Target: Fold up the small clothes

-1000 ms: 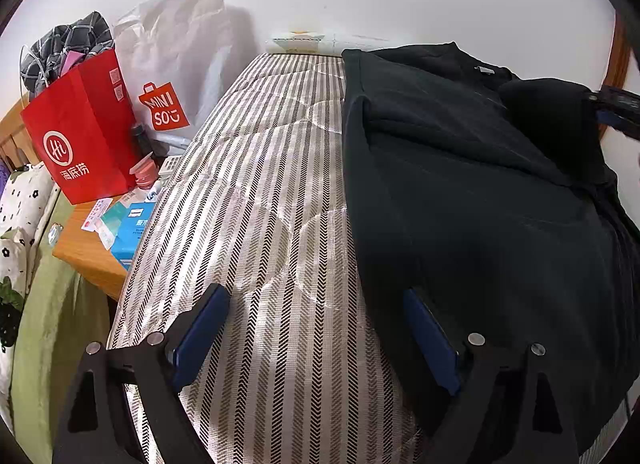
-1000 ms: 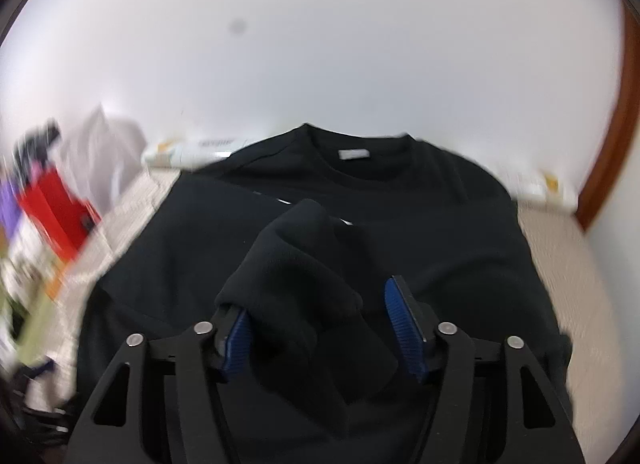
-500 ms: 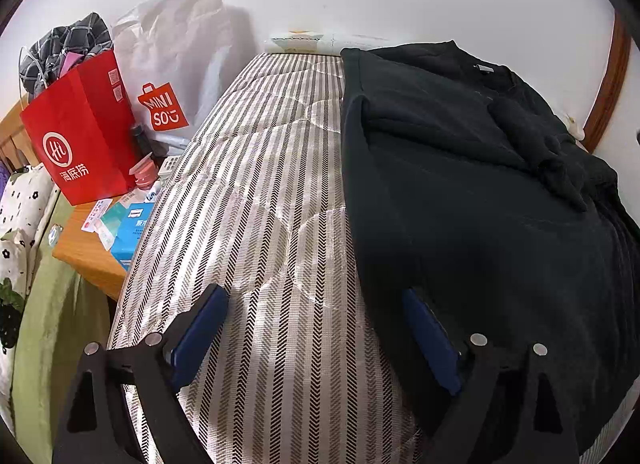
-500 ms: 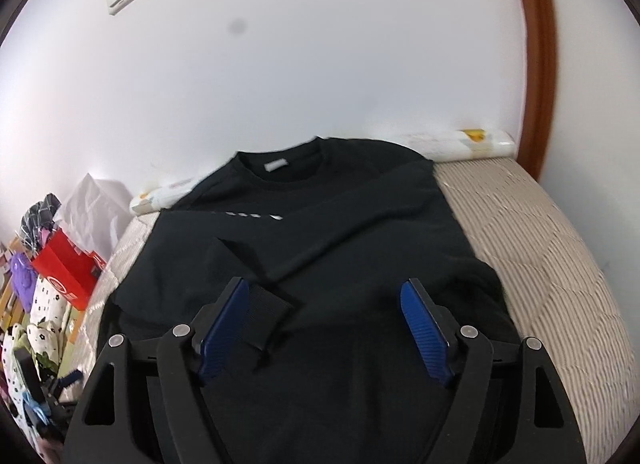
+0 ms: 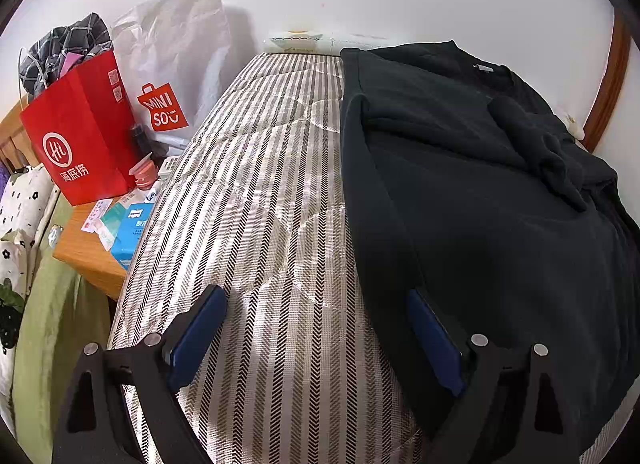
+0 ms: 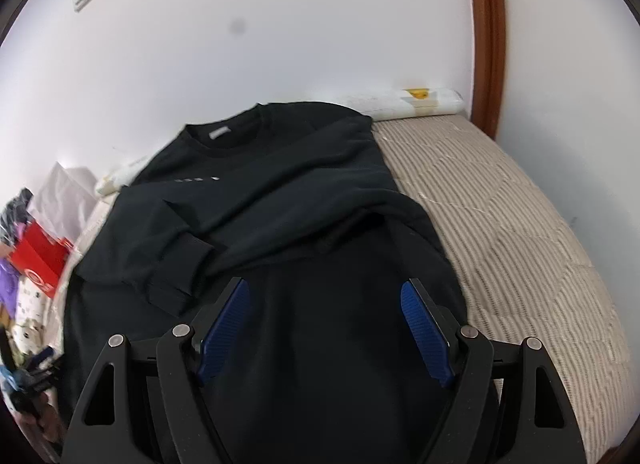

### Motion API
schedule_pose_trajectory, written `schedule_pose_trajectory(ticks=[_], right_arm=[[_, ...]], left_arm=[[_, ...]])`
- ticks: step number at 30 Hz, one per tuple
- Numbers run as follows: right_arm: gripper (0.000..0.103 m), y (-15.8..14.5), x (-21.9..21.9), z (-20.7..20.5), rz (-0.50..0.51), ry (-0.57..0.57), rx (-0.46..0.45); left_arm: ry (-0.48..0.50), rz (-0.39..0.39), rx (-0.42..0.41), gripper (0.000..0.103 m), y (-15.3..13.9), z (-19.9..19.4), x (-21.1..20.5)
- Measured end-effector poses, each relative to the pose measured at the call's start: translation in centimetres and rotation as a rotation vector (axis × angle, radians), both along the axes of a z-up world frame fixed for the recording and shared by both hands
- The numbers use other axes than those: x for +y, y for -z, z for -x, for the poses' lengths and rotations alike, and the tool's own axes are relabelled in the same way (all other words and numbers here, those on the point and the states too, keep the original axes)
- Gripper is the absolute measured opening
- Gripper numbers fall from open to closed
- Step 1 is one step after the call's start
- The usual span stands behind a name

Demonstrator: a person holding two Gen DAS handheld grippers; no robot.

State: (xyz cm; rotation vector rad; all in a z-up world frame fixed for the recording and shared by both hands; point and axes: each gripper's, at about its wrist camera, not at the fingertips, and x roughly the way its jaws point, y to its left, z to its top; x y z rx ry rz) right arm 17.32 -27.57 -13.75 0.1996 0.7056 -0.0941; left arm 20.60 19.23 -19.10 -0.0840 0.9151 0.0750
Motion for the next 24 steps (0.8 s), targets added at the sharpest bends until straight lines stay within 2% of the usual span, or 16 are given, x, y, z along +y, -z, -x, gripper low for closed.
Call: schedule_pose_trajectory(ticks=[9,14,21,24], right_arm=[[0.078,1.0,0.0,1.4,0.085,-0.021,0.033],[0.078,1.6,1.0,3.0,0.167,-0.050,0.031],[0.078,2.0,1.9,4.6,0.255,-0.091,0.037],[0.077,2.0,2.2,4.9,0.239,-0.126,0.032]], left_arm=[[-0.005,-0.005,0.002,0.091,0.0,0.0,-0.1],[-0.007,-0.003,0.000,0.091,0.0,0.3,0.0],[-0.036,0.099,-0.031,0.086,-0.9,1.4,1.1],[-0.010,0.099,-0.055,0.085,-2.4,1.5,0.0]])
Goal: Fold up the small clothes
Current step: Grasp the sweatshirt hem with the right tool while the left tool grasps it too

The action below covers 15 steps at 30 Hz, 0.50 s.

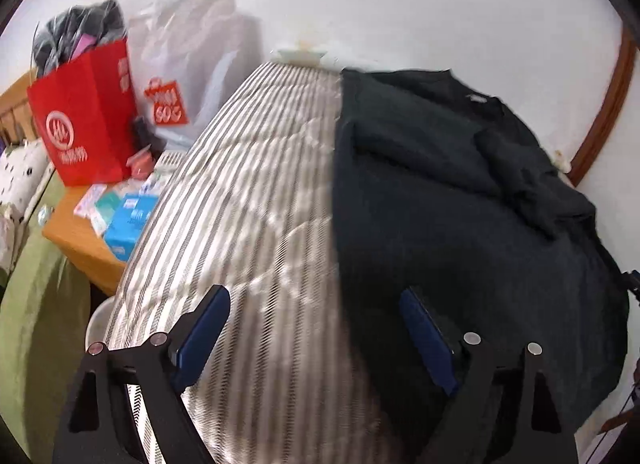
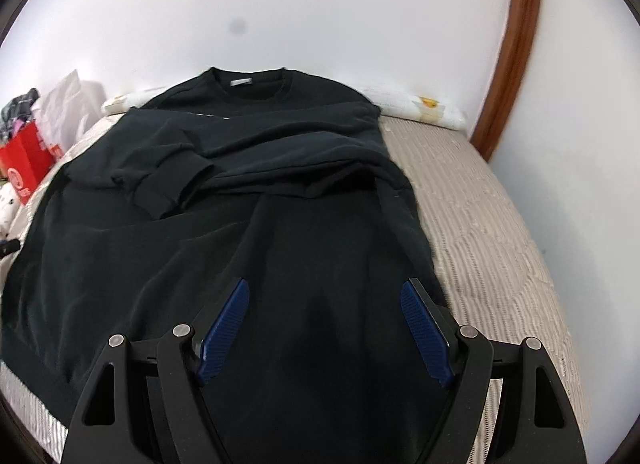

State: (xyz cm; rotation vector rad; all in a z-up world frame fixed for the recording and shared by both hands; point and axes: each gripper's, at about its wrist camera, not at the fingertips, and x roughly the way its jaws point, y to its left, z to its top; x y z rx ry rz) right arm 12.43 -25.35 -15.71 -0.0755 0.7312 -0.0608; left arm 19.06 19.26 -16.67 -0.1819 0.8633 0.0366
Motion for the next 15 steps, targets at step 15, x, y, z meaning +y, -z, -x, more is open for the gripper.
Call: schedule_pose_trajectory(ticks=[15], right_arm=[[0.037,1.7,-4.7,-0.1,-0.107,0.091,-0.005]], left_arm=[[0.319,-0.139,-0.046,0.085,-4.4,-6.5,-19.4]])
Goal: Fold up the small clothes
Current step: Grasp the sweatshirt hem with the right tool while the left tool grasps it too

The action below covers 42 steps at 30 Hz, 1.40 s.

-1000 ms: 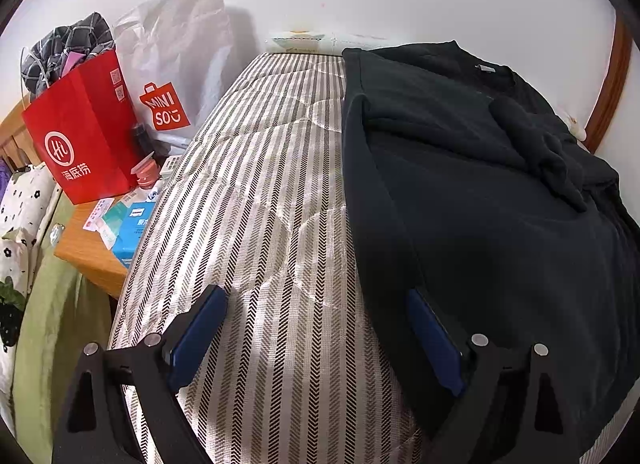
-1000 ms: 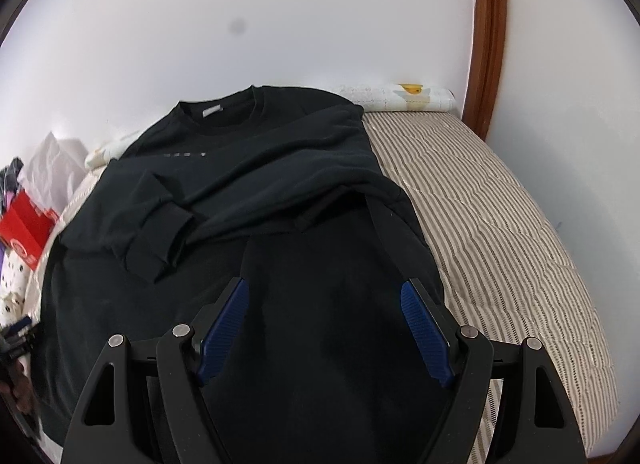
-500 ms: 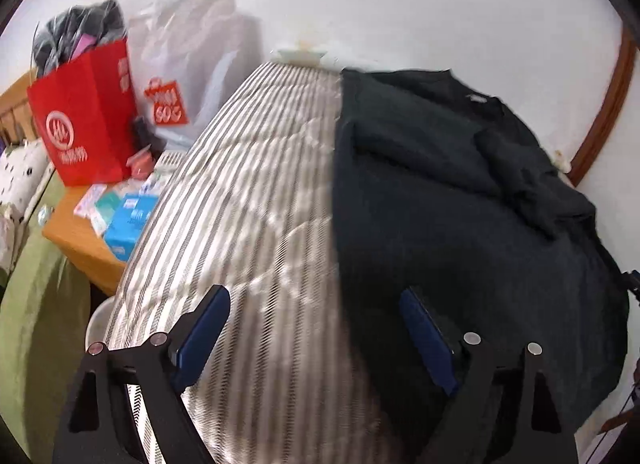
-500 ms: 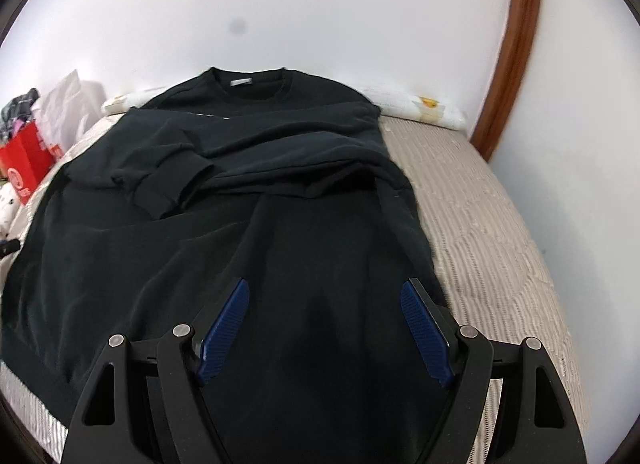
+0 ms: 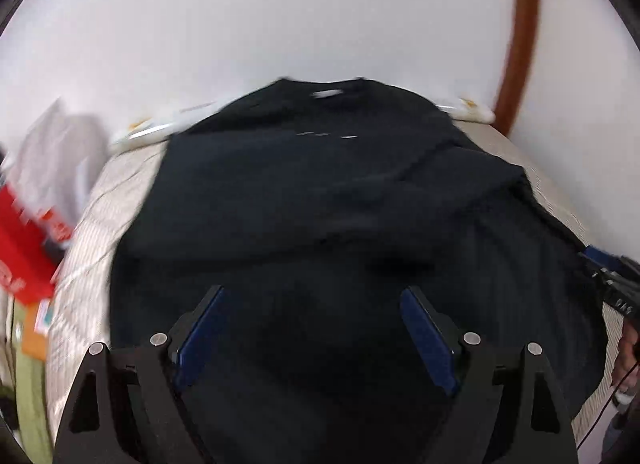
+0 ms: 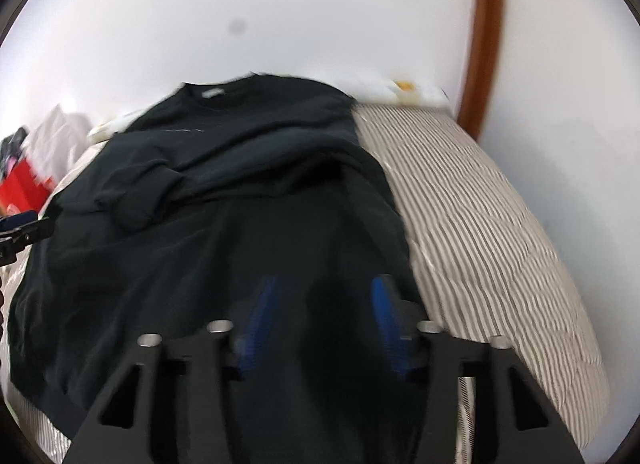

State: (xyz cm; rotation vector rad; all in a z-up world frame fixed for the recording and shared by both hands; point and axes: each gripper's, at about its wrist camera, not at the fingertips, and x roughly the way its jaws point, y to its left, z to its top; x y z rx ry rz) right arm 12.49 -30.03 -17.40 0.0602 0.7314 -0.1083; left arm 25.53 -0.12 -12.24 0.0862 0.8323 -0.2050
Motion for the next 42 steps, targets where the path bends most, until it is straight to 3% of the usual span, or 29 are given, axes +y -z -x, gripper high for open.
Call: schedule_pose_trajectory(ticks=[7,14,16,18,20,23,28,32,37,38,41,42], right_arm=[[0.034,3.8,-1.5,-0.4,-0.007,0.019,0.053],[0.034,4.4,-2.3,-0.4,-0.047,0.019,0.060],[0.034,4.5,-2.2,-0.3,-0.043,0.017,0.058],[0.034,4.6,-2.4,-0.4,-0.047,0.012,0.057],[0.034,4.6,-2.7,-0.3,-0.064,0.004,0.055],[0.034,4.5,-3.1,-0.2,-0.091,-0.006,0.050],[0.033,3.7,-2.8,-0.6,-0.039,-0.004,0.073],[0.033,1.8,-2.3,-1.2,-0.016,0.007,0.054],[0.034,-0.5,-1.4,-2.7,0.008,0.018,0.034],[0.034,-1.0,-1.0,-3.2,0.017,0.016,0.035],[0.034,-1.9,-0.5,-4.4,0.037,0.006,0.034],[0.034,-2.1,-0.4,-4.7,0.045,0.005,0.031]], left_arm=[[0.090,-0.124,-0.021,0.079,2.1,-3.4,-8.7],[0.045,-0.225,0.021,0.068,5.0,-6.8,-12.2],[0.027,-0.276,-0.010,0.055,5.4,-7.2,-12.8],[0.010,-0.317,-0.033,0.027,5.3,-7.3,-13.1],[0.016,-0.246,-0.033,0.013,4.0,-7.1,-12.4],[0.002,-0.181,-0.073,0.011,1.4,-6.8,-10.4],[-0.118,-0.058,-0.128,0.010,-3.0,-7.1,-2.3],[-0.224,-0.023,-0.125,0.010,-3.6,-8.4,4.5],[-0.298,0.076,-0.068,0.012,-1.9,-9.2,11.4],[-0.310,0.082,-0.051,0.014,-1.3,-9.1,12.4],[-0.322,0.118,-0.006,0.039,0.2,-8.9,14.5],[-0.313,0.149,0.009,0.042,0.7,-8.8,15.3]])
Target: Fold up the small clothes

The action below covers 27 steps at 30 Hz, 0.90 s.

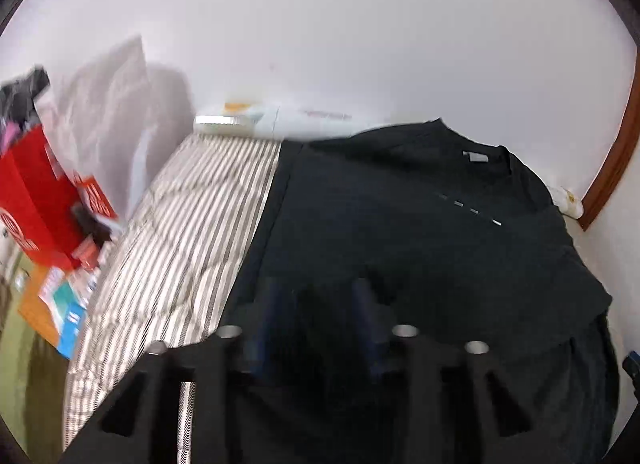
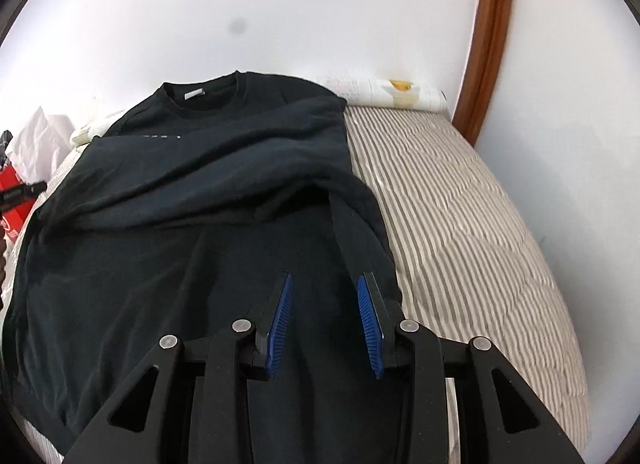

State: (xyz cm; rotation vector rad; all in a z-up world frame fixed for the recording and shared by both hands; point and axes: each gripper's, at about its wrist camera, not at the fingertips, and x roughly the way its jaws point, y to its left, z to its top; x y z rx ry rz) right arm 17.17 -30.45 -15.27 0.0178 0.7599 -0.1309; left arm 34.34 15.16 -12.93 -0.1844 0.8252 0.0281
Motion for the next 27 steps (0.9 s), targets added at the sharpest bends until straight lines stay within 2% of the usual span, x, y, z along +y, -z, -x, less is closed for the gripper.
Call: schedule_pose_trajectory(ticks=[3,5,6,10,11,13,14,16,20,23,27], right_arm=[[0.034,-0.5,0.5,-0.8,0.014,-0.002,-0.005],[0.034,-0.5,0.8,-1.2,0.012,-0.004,-0.006],[0.034,-0.5,1.1,-1.4,0.021,-0.003,-0.035],[0.034,0.1,2.0,-2.1,0.032,-0.015,-0.023],[0.034,0.2,2.2,-2.2,0.031,-0.018,-0.018],[0.034,0.5,2.4,-2.6,0.025,-0.023,-0.013],[0.034,0.5,2.5,-2.9,0.021,-0.028,-0.016],[0.034,0.2,2.5,-3.8,0.018,-0.036,-0.041],[0.036,-0.9,1.4,-6.9,0.034,0.004,-0.119],[0.036,-0.2,0.2,-9.4,0.039,0.043,-0.115],[0.036,2.2,-0.9,-11.5,0.034,0.058,-0.002]], left_arm=[[0.036,0.087,0.028,0.044,1.2,-0.4,1.0],[0.046,0.111,0.049,0.045,1.9,-1.1,1.1],[0.054,0.117,0.058,0.045,2.2,-1.5,1.0],[0.091,0.096,0.097,0.045,3.8,-2.7,0.0],[0.093,0.098,0.084,0.043,3.9,-2.7,-0.2],[0.085,0.090,0.067,0.032,3.8,-2.7,-0.7],[0.080,0.079,0.063,0.012,3.6,-2.7,-0.9],[0.091,0.106,0.069,0.011,3.0,-3.0,-0.9],[0.052,0.168,-0.023,0.010,0.0,-3.0,0.4],[0.014,0.138,-0.044,0.011,-1.0,-3.9,1.0],[0.022,0.079,0.042,0.011,1.5,-5.4,0.2]])
